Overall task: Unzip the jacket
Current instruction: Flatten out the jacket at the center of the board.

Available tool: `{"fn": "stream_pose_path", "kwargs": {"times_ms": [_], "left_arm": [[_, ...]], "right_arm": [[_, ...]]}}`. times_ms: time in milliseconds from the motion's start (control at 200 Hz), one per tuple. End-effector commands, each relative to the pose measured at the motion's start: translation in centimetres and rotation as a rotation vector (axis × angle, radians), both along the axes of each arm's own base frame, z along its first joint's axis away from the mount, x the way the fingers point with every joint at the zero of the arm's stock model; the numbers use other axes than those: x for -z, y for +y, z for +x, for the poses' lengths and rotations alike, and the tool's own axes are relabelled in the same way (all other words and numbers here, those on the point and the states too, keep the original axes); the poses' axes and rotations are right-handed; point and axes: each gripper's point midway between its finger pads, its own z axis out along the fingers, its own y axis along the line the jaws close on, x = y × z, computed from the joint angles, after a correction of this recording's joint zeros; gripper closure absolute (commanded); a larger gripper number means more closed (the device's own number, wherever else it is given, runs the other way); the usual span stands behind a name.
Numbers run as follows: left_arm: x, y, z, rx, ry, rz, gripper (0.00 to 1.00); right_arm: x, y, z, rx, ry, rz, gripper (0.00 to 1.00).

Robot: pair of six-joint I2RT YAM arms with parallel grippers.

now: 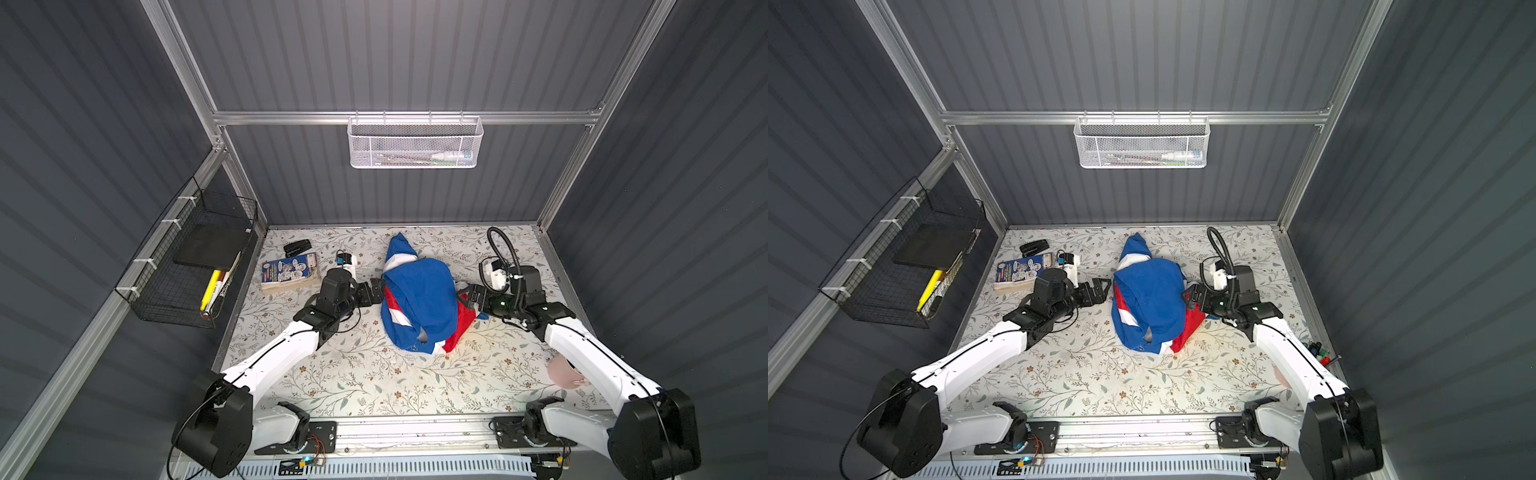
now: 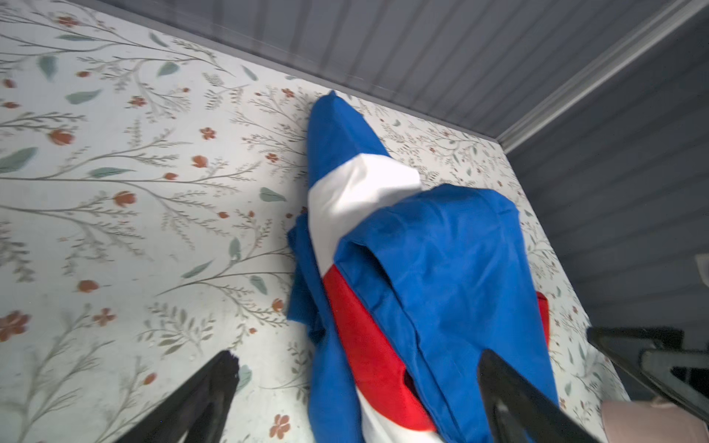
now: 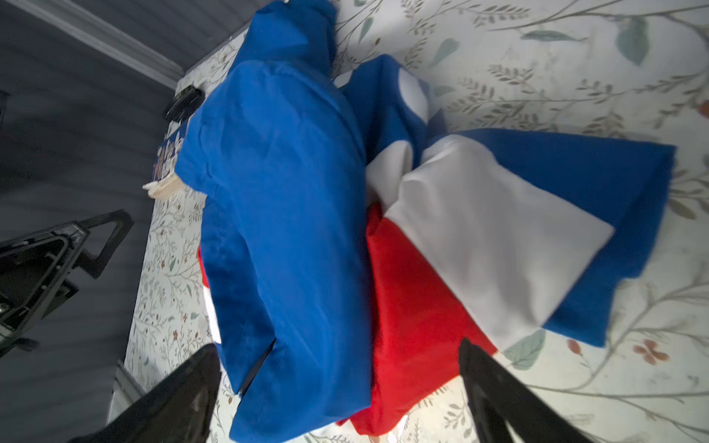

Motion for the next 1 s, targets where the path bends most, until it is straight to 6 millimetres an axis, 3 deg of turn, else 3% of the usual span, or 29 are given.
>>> {"fn": "stream_pose_path", "kwargs": {"times_ms": [0, 240, 510, 800, 855, 995], "left_arm": [[-0.7, -3.0, 0.6, 0.103, -0.036, -0.056, 0.01], [-2.7, -5.7, 2.9, 0.159, -0.068, -0.123, 0.01], [-1.2, -4.5, 3.1, 0.091, -0.004, -0.13, 0.01], [-1.3, -2.7, 3.7, 0.03, 0.006, -0.116, 0.01], [-1.4, -2.4, 4.0, 0.021, 0.01, -0.115, 0.01], [-1.5, -1.4, 4.7, -0.01, 0.019, -0.099, 0.01]], "right_arm": [[-1.3, 1.9, 1.6, -0.096, -0.048, 0.002, 0.04], [-1.1, 3.8, 6.0, -0.123, -0.052, -0.103, 0.01], [0.5, 6.4, 9.6, -0.169, -0.042, -0.143, 0.01], [2.6, 8.0, 11.4, -0.193, 0.02, -0.148, 0.01], [2.8, 8.3, 11.5, -0.194, 0.034, -0.136, 0.09], [1.2, 8.8, 11.1, -0.187, 0.002, -0.122, 0.45]]}}
